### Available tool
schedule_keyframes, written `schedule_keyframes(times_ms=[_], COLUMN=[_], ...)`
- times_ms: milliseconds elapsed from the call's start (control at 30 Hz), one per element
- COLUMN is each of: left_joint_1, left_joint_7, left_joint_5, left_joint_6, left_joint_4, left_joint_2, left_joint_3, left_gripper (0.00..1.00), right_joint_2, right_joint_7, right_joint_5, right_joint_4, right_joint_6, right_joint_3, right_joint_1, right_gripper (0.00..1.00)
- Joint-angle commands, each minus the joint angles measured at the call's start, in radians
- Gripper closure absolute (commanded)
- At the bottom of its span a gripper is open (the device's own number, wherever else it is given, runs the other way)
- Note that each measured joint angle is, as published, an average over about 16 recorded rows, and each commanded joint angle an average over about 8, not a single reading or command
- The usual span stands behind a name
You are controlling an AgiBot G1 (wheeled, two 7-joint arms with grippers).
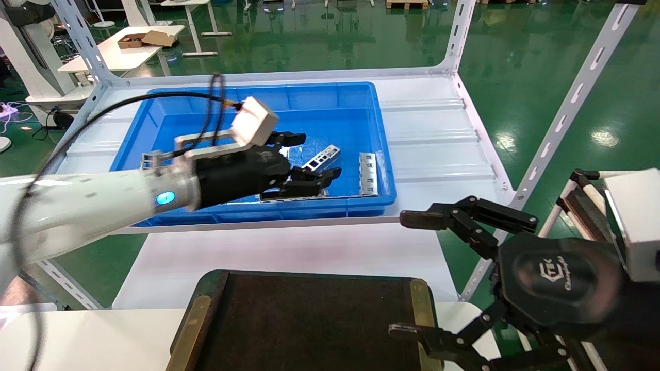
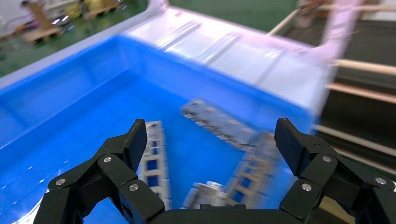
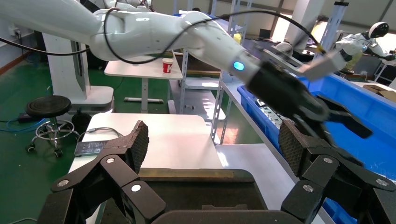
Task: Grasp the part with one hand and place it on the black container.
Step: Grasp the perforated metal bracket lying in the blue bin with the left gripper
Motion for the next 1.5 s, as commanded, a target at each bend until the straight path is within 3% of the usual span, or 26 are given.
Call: schedule_keyframes(times_ms=[33,133,167,200,400,433,467,1500], left_joint_1=[-0.038,-0.086,-0.101,-0.115,-0.171,-0.175,-0.177,-0.172], left_joint_7=[0.008,0.024,0.029,0.033,0.047,0.048,0.048,0.020], left_joint_5=[0.038,0.071,0.079,0.085,0.087,0.083,0.078,-0.049], left_joint_6=[-0.032,-0.087,-0.104,-0.119,-0.169,-0.171,-0.172,-0.235], left_joint_4=[0.082,0.215,0.258,0.299,0.461,0.473,0.481,0.514], left_joint_2=[0.052,0.124,0.145,0.164,0.227,0.230,0.232,0.232], left_joint_3=[0.020,0.035,0.039,0.043,0.063,0.068,0.073,0.237], left_gripper=[0.00,0.00,0.00,0.08,0.83,0.95,1.00,1.00], right_joint_2=[0.000,0.000,0.000,0.000,0.000,0.000,0.000,0.000], right_joint_7=[0.000,0.000,0.000,0.000,0.000,0.000,0.000,0.000], right_joint_5=[0.000,0.000,0.000,0.000,0.000,0.000,0.000,0.000], right_joint_4=[0.000,0.000,0.000,0.000,0.000,0.000,0.000,0.000], right_joint_6=[0.000,0.000,0.000,0.000,0.000,0.000,0.000,0.000], right_joint_3=[0.000,0.000,0.000,0.000,0.000,0.000,0.000,0.000], right_joint_1=[0.000,0.000,0.000,0.000,0.000,0.000,0.000,0.000], right_gripper=[0.00,0.01,0.10,0.23,0.96,1.00,1.00,1.00])
